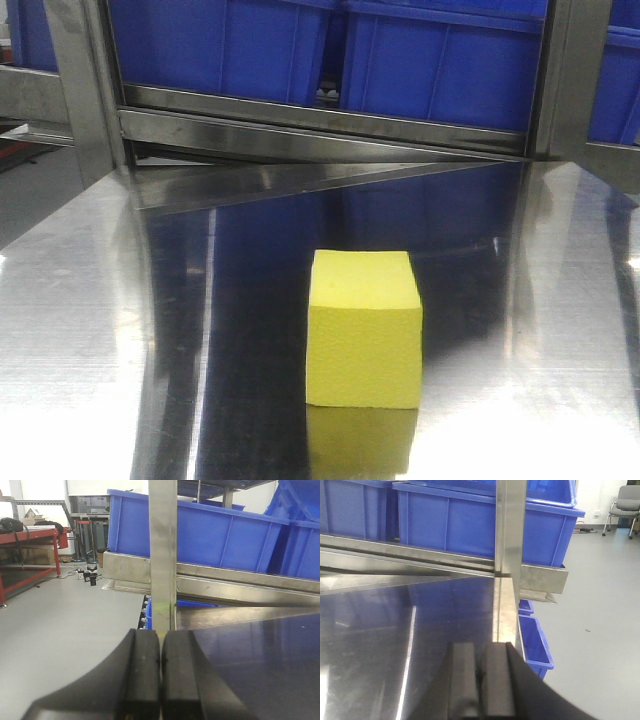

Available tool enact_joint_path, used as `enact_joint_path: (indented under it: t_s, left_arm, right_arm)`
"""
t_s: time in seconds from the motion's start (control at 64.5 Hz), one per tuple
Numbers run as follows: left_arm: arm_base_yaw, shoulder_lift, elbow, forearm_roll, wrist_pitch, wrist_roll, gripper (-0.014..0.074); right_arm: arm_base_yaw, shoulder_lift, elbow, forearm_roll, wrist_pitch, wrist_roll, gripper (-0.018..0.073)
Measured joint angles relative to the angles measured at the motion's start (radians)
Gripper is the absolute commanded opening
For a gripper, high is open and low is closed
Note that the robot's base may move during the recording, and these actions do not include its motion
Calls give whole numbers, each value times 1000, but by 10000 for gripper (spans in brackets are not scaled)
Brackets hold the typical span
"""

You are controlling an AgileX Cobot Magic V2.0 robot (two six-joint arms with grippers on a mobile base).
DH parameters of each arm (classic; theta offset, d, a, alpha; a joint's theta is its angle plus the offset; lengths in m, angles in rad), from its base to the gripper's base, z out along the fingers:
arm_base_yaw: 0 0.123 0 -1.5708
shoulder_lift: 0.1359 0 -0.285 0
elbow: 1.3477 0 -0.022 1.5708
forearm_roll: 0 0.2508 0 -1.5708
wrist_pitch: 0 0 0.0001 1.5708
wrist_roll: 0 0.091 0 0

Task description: Place yellow foam block on left shelf second layer

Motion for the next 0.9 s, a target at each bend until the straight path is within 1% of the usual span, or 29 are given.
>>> enact_joint_path:
  t_s: [0.62,0.76,0.899]
  left_arm:
    - [0,0,0,0,0,0,124]
    - [0,0,0,0,0,0,124]
    - [0,0,0,0,0,0,124]
  right_arm:
    - [0,0,0,0,5,0,54]
    - [0,0,-66,0,109,0,54]
    - [0,19,-137,0,182,0,54]
